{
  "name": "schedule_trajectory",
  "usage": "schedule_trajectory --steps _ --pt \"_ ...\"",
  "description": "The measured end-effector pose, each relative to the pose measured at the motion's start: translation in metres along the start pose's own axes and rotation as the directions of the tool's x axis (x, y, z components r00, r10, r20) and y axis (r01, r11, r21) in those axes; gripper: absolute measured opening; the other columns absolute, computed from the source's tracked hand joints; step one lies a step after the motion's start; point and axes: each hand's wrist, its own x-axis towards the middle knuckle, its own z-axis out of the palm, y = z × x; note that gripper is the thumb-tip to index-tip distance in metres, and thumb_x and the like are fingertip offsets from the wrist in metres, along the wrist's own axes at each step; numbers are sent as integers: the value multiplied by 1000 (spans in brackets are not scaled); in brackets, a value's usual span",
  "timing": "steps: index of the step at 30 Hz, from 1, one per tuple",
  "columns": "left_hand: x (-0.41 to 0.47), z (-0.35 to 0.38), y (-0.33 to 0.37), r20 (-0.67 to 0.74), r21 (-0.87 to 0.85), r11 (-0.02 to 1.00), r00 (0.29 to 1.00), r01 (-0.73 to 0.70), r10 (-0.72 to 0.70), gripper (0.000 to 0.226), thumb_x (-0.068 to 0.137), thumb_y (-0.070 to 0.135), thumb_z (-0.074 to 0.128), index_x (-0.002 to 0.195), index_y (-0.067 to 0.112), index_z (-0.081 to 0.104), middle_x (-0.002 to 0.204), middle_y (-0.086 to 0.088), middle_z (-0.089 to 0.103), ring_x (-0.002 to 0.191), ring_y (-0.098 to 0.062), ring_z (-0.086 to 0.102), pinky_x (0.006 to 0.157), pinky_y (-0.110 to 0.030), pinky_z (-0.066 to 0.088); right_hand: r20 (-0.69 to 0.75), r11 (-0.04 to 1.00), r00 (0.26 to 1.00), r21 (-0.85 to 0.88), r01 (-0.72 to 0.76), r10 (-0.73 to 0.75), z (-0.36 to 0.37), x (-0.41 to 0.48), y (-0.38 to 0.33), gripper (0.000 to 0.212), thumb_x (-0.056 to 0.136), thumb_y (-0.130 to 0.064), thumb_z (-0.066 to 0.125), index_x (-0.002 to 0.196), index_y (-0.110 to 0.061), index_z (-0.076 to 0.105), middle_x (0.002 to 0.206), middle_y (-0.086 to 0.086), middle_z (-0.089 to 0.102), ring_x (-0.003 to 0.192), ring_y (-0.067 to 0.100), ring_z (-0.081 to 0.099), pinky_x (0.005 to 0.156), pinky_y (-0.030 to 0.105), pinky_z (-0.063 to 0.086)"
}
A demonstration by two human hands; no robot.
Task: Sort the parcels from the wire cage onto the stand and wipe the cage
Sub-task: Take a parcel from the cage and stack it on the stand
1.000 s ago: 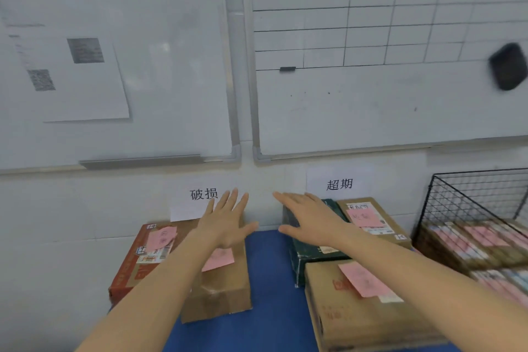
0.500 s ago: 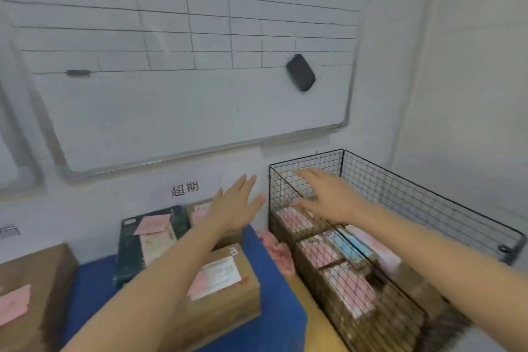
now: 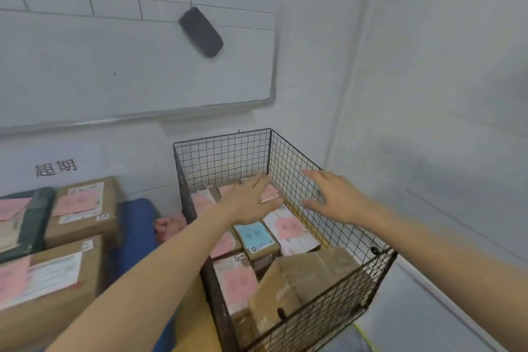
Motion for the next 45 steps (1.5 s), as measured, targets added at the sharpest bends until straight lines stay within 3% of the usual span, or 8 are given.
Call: schedule_trajectory --steps 12,16,23,28,32,39,43,45 --pt "52 29 -10 88 -34 997 994 74 -71 81 88 72 23 152 33 -6 160 6 -11 148 -17 -1 119 -50 5 126 997 990 55 50 -57 43 50 53 77 91 -49 58 153 -23 19 156 1 29 142 18 29 116 36 25" --pt "48 35 -9 117 -41 993 988 107 -102 80 89 71 28 152 34 -4 160 8 -9 148 -18 1 118 -49 11 242 991 961 12 134 -133 58 57 59 76 91 -51 57 152 -28 18 154 -3 32 140 16 33 114 37 26" --pt "17 46 8 123 -108 948 950 301 -287 79 89 71 31 152 36 -2 160 7 -8 148 -18 3 119 -42 9 409 913 823 67 404 -394 78 58 62 80 89 -58 54 153 -29 15 156 -3 29 140 17 31 115 36 28" --pt "-11 64 30 227 -196 852 868 486 -442 85 83 78 34 149 43 -6 158 11 -16 148 -20 2 118 -48 9 569 839 657 114 531 -494 85 45 67 90 81 -75 47 153 -31 14 156 0 29 140 21 31 114 40 30" --pt "-30 79 46 292 -222 785 808 578 -512 93 73 88 31 148 47 -4 158 13 -14 148 -20 1 118 -50 10 591 777 557 208 594 -584 88 31 66 85 84 -69 51 153 -37 13 154 1 34 136 22 37 109 37 31" --pt "-44 91 68 387 -229 738 755 635 -530 107 65 92 36 149 43 -6 160 6 -4 148 -18 -6 117 -54 3 625 798 531 278 534 -573 95 20 68 95 77 -73 58 152 -39 11 156 -7 30 138 19 37 112 40 34" --pt "-49 97 70 491 -309 676 721 669 -489 123 58 83 59 147 41 -15 155 2 30 138 -24 33 114 -46 28 690 822 491 282 495 -532 102 10 66 102 78 -63 66 154 -29 8 156 0 30 137 21 37 112 38 35" --pt "-51 96 75 488 -362 646 727 672 -482 112 71 66 67 150 35 -7 146 2 41 124 -24 48 100 -42 45 680 821 496 295 489 -540 103 9 65 103 77 -63 67 154 -28 7 156 1 29 137 22 36 112 39 35"
